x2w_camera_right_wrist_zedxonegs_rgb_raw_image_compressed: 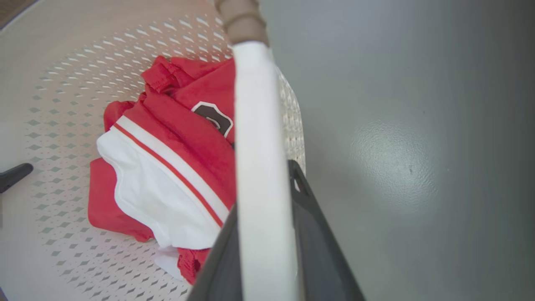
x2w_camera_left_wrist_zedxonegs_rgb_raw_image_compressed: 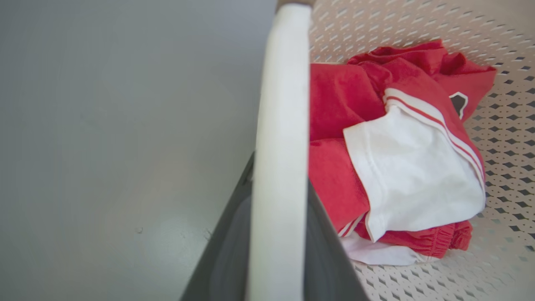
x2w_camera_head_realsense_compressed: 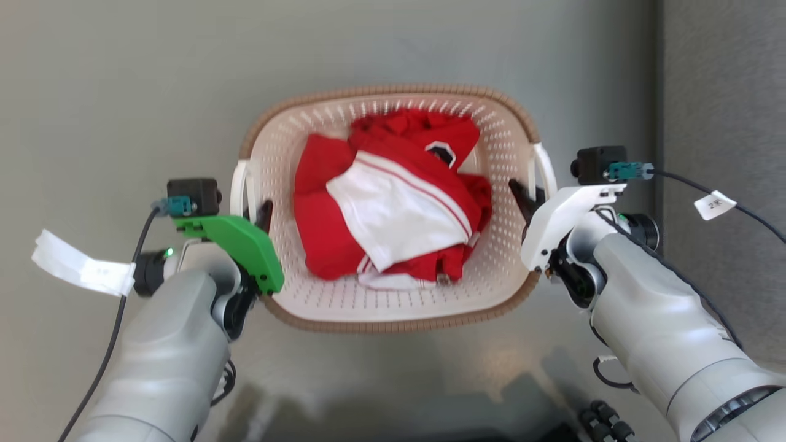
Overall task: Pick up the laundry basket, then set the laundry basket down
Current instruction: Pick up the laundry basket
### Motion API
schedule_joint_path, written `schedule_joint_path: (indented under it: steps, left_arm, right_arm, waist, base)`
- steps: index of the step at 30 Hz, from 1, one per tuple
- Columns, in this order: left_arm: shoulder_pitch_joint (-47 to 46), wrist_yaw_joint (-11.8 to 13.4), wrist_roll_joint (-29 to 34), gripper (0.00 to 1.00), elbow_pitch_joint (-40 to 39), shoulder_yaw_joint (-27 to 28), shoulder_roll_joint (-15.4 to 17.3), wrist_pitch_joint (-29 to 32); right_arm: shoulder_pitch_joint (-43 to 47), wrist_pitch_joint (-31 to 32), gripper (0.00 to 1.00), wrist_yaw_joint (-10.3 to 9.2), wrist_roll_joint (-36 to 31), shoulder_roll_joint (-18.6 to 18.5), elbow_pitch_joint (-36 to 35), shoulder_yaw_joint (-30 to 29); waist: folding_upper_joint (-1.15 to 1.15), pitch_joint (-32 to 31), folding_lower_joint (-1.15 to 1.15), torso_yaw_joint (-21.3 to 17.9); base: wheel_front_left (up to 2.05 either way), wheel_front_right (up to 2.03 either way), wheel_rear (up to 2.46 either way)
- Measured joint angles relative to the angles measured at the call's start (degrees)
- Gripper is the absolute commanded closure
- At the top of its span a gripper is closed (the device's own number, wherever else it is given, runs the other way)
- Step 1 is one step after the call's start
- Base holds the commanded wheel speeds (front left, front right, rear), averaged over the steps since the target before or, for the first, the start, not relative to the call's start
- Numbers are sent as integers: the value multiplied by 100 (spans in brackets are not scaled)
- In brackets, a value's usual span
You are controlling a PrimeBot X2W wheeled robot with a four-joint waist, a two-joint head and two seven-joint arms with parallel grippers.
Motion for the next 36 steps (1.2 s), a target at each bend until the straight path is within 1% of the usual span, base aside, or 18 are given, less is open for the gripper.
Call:
schedule_joint_path:
  steps: [2, 3, 7, 13, 23, 25, 36]
  left_arm:
    - [65, -1, -111, 100, 15, -12, 1, 65]
    - [83, -5, -144, 100, 19, -19, 0, 96]
    - [163, -5, -276, 100, 30, -68, 4, 256]
    - [359, -7, -597, 100, 30, -92, -25, 433]
    - [777, -7, -898, 100, 91, -183, -41, 782]
    - [818, -7, -898, 100, 98, -196, -42, 820]
    - [1432, -7, -1149, 100, 208, -463, -74, 1178]
  right_arm:
    - [17, 122, 100, -3, 70, -3, 14, 77]
    - [20, 180, 100, -40, 112, -5, 15, 107]
    - [35, 410, 100, -41, 290, -9, 49, 208]
    - [100, 738, 100, -37, 475, 14, 314, 249]
    - [417, 1053, 100, -37, 702, 32, 416, 463]
    - [450, 1094, 100, -37, 717, 36, 432, 478]
    - [1114, 1390, 100, -37, 950, 73, 535, 724]
  waist:
    - [0, -156, 0, -17]
    - [0, -237, 0, -27]
    - [0, -557, 0, -70]
    - [0, -1045, 0, -133]
    - [0, -1872, -1, -201]
    - [0, -1954, -1, -207]
    - [0, -2868, -1, -257]
  base:
    - [0, 0, 0]
    - [0, 0, 0]
    - [0, 0, 0]
    - [0, 0, 0]
    - [0, 0, 0]
    - [0, 0, 0]
    - [0, 0, 0]
